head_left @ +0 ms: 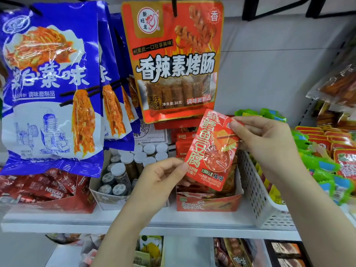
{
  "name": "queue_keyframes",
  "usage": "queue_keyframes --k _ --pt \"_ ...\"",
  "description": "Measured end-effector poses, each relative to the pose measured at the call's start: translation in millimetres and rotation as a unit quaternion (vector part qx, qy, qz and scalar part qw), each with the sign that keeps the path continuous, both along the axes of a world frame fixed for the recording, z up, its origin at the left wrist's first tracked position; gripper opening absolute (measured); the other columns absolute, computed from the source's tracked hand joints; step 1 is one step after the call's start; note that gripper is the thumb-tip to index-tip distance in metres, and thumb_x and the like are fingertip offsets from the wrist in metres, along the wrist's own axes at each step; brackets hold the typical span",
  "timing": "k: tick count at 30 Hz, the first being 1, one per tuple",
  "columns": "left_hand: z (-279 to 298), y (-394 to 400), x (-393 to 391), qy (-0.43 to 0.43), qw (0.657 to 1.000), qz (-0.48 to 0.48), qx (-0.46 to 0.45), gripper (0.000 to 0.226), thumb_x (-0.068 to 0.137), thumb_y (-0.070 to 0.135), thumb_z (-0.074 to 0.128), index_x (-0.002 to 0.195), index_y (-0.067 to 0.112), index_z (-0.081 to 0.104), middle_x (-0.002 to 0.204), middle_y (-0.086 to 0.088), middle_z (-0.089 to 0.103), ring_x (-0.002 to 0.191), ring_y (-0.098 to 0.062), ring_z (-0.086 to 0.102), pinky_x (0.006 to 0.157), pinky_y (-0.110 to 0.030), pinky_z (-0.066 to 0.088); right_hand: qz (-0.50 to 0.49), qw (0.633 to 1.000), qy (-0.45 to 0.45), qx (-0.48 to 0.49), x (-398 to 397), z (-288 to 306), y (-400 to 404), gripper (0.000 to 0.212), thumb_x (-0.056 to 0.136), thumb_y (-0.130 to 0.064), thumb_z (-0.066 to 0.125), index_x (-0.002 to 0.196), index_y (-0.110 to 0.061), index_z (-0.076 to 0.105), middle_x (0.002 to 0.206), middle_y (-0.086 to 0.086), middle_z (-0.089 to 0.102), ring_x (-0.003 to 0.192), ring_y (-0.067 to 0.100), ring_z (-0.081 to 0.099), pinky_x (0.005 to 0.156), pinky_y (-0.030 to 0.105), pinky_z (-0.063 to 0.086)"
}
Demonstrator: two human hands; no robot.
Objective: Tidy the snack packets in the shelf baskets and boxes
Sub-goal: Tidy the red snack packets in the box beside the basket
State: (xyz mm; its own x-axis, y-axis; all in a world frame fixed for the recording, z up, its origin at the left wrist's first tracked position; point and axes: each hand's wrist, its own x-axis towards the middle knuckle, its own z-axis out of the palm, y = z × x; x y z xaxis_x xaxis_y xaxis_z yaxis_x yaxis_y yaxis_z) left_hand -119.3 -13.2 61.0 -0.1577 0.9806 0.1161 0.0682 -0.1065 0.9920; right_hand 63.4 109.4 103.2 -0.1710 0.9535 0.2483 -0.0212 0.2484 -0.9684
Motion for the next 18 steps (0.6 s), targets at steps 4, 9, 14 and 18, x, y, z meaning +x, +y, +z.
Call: queue_keyframes --k 4,9,14,18 --pt "5 -1 1 -0.046 0.999 -0.006 -0.014 0.02 0.08 0.031 0.062 0.064 0.024 0.072 0.066 -0.003 0.071 0.056 -0.005 0.064 0.05 -0.01 0.045 -0.006 1.0 0.002 -0.001 2 3 -1 0.012 0.088 -0.013 0.069 0.083 -0.023 0.074 0.078 -0.001 0.076 0.071 0.013 0.073 0.067 0.03 0.062" --pt "6 -3 -2 -0.066 0.998 -0.012 -0.021 0.021 0.076 0.038 0.065 0.062 0.024 0.069 0.063 -0.003 0.068 0.054 -0.007 0.062 0.05 -0.013 0.045 0.0 1.0 -0.002 -0.01 2 2 -2 0.009 0.087 -0.015 0.07 0.084 -0.022 0.074 0.078 -0.001 0.076 0.074 0.015 0.074 0.067 0.03 0.062" --pt "5 -2 0 -0.1 0.995 0.005 -0.022 0.037 0.082 0.053 0.054 0.075 0.021 0.071 0.075 -0.004 0.069 0.069 -0.013 0.064 0.063 -0.019 0.052 0.045 0.998 0.035 -0.04 1 3 -3 0.005 0.085 -0.015 0.07 0.085 -0.018 0.073 0.079 0.002 0.076 0.073 0.014 0.073 0.065 0.027 0.061" --pt "8 1 9 -0.203 0.976 -0.042 -0.058 0.05 0.089 0.057 0.04 0.098 0.024 0.078 0.109 -0.01 0.074 0.102 -0.023 0.07 0.078 -0.028 0.058 0.147 0.979 0.117 -0.076 -10 0 -11 0.019 0.077 -0.022 0.067 0.093 -0.012 0.07 0.08 0.003 0.074 0.07 0.011 0.069 0.065 0.025 0.058"
